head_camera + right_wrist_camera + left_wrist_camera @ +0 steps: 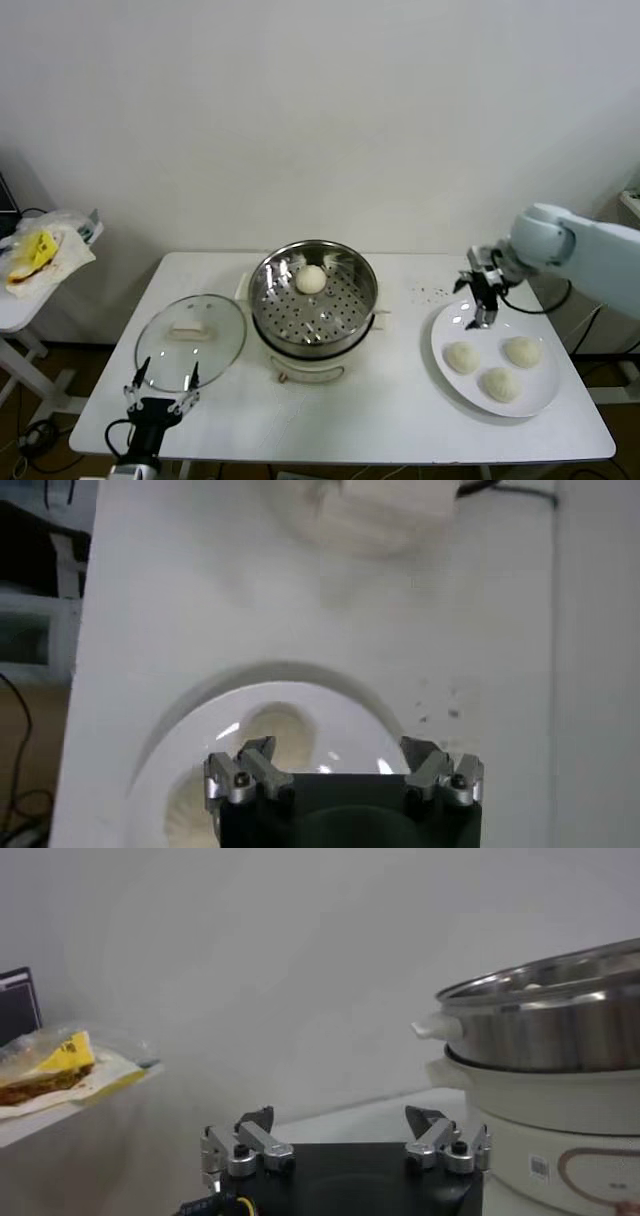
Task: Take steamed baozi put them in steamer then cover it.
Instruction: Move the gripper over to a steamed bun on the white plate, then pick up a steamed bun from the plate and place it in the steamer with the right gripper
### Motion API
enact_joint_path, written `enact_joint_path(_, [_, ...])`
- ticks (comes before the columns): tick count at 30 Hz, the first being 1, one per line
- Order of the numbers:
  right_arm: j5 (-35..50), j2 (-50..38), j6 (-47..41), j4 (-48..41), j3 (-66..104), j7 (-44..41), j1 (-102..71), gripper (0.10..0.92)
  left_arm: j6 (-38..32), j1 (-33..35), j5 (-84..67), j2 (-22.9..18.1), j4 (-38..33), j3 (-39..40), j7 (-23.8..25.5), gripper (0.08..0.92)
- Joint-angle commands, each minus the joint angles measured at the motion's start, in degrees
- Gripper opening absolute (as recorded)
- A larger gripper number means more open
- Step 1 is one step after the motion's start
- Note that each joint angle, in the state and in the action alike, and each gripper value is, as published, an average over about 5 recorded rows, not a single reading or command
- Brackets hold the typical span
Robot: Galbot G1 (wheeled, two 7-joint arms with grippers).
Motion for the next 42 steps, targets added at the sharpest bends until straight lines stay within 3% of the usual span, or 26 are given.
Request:
enact_joint_path(1, [-3.76,-3.77,-3.62,-1.54,8.51,-0.22,-14.01,0.823,-0.01,0.34,0.19,-0.49,-0.36,-0.07,-0.50,0.823])
enact_joint_path(28, [-7.37,8.71,1.26,-14.62,13.45,-0.98,-19.26,0.822,-0.23,0.28,0.11,-1.70,0.68,-1.51,-0.78,0.823])
enact_joint_path(35, [-7.35,9.06,1.78,-15.24,13.45,-1.57,-19.10,0.717,0.09,-0.26,0.09,-1.65,0.86,-1.51,-0.76,0.823])
enact_joint_path(42, [-6.69,7.81,1.92,-14.48,13.20,-1.95,-18.03,0.667,0.31,-0.37,0.14,-1.75,0.82,-1.44,-0.78,0.823])
